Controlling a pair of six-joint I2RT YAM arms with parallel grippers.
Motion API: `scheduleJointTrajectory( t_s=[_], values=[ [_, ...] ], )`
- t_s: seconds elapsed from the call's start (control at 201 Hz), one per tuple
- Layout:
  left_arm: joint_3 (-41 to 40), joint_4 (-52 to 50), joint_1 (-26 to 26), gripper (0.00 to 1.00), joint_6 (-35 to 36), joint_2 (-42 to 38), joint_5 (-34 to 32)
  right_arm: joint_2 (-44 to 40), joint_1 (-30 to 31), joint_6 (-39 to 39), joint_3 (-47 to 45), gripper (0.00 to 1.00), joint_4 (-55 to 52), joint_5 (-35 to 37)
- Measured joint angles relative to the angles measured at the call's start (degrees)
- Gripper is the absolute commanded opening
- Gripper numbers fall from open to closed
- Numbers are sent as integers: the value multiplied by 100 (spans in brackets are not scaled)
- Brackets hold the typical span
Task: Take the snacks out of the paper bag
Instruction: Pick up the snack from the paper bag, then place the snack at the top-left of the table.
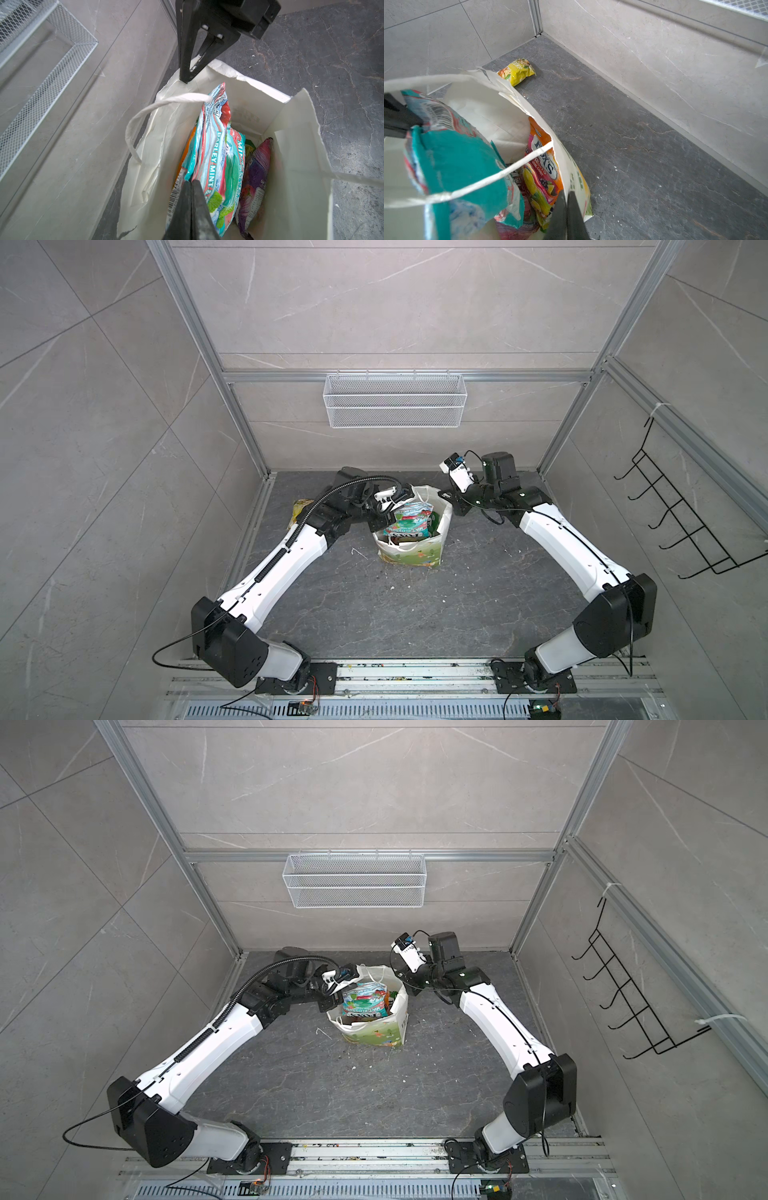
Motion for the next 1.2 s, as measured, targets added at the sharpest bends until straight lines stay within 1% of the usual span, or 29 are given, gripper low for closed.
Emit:
scheduleJointTrajectory(
  t_s=[0.209,0.358,0.473,0.662,0.826,1.025,1.105,1.204],
  values=[
    [2,7,0,0,-48,-195,109,0,0,2,0,0,-2,55],
    [153,0,-22,0,-177,-205,87,0,0,20,0,0,0,90],
    [444,-2,-26,0,-350,-201,55,2,0,22,0,0,-2,107],
    [1104,33,-26,0,-667,-184,-258,2,0,22,0,0,-2,129],
    [1547,42,-26,0,-920,-138,-710,2,-7,22,0,0,-2,151],
    [1768,83,0,0,-1360,-125,-1615,2,-4,22,0,0,-2,219],
    [1768,87,96,0,-1582,-125,-1987,2,-7,22,2,0,-2,238],
    [1759,87,352,0,-1917,-146,-2382,4,-7,20,2,0,-2,256]
  ],
)
